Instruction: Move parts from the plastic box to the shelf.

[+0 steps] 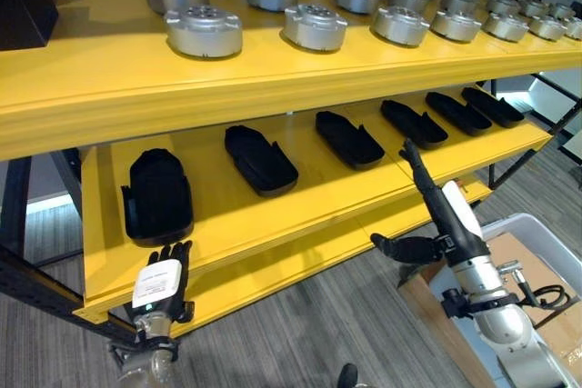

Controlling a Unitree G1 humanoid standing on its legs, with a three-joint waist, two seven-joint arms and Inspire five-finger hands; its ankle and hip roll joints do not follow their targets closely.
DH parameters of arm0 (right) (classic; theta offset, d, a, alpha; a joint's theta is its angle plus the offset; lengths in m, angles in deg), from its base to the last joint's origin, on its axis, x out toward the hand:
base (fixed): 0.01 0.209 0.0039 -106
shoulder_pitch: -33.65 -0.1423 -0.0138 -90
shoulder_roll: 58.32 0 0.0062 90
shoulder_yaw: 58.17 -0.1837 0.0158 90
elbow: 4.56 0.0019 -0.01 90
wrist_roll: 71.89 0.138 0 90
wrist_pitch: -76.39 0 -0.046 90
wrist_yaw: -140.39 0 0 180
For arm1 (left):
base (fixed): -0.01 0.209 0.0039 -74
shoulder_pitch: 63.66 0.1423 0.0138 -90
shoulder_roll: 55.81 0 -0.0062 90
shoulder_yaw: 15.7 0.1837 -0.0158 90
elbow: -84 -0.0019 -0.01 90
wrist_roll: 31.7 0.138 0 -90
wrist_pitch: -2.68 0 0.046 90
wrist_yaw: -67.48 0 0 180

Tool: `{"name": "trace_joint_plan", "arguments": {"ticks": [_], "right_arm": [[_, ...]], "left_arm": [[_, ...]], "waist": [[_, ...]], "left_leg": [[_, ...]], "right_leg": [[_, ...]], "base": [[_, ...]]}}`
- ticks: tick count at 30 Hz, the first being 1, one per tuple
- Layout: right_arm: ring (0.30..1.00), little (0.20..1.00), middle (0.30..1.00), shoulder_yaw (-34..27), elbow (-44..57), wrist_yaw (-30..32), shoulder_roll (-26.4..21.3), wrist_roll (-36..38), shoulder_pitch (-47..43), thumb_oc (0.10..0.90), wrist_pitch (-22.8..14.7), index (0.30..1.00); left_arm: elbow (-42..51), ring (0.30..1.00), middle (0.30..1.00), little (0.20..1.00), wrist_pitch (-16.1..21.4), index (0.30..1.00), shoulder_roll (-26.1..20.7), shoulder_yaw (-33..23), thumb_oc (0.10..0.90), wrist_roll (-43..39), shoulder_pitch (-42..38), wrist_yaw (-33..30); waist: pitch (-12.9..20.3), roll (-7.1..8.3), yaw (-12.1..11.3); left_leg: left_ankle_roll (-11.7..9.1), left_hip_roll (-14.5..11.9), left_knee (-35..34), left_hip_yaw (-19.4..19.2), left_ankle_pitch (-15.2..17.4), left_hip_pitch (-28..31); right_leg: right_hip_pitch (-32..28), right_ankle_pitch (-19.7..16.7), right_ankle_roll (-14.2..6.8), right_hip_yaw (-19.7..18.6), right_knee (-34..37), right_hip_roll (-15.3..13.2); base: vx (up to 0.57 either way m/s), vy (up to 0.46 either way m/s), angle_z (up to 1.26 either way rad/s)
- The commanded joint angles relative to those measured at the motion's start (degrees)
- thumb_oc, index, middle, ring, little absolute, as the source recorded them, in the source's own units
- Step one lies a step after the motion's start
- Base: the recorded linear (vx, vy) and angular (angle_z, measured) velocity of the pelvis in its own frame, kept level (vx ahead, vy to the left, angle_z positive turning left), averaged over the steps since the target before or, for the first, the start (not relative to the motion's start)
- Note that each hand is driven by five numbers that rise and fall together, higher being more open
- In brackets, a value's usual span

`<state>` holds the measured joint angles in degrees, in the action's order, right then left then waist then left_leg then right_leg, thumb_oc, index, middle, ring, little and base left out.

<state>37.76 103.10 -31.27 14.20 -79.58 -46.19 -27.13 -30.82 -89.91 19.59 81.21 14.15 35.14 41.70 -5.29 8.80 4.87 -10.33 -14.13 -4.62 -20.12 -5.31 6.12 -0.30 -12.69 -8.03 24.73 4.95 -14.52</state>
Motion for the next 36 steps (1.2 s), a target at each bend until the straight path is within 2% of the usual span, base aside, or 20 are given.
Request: {"name": "trace_joint_plan", "arguments": {"ticks": [1,36], "right_arm": [[1.0,1.0,1.0,-4.4,4.93,3.67,-0.97,2.58,-7.84,0.9,-4.31,1.0],[1.0,1.0,1.0,-4.29,5.71,3.25,-1.31,3.46,-6.84,0.9,-4.49,1.0]], "left_arm": [[-1.48,1.0,1.0,1.0,-0.33,1.0,-1.98,-3.35,0.9,0.27,-8.0,-2.53],[-2.14,1.0,1.0,1.0,-0.89,1.0,-2.46,-3.91,0.9,-2.31,-12.29,-3.84]], "waist": [[-2.89,-0.96,0.0],[-2.73,-0.6,0.96]], "left_leg": [[2.59,0.13,-0.38,-2.5,7.02,4.9],[2.46,0.17,-0.38,-3.39,7.16,5.43]], "right_leg": [[-4.28,3.73,-4.71,2.26,-2.91,-2.14],[-4.14,3.64,-4.79,1.67,-2.82,-2.14]], "base": [[0.0,0.0,0.0],[0.0,0.0,-0.01]]}}
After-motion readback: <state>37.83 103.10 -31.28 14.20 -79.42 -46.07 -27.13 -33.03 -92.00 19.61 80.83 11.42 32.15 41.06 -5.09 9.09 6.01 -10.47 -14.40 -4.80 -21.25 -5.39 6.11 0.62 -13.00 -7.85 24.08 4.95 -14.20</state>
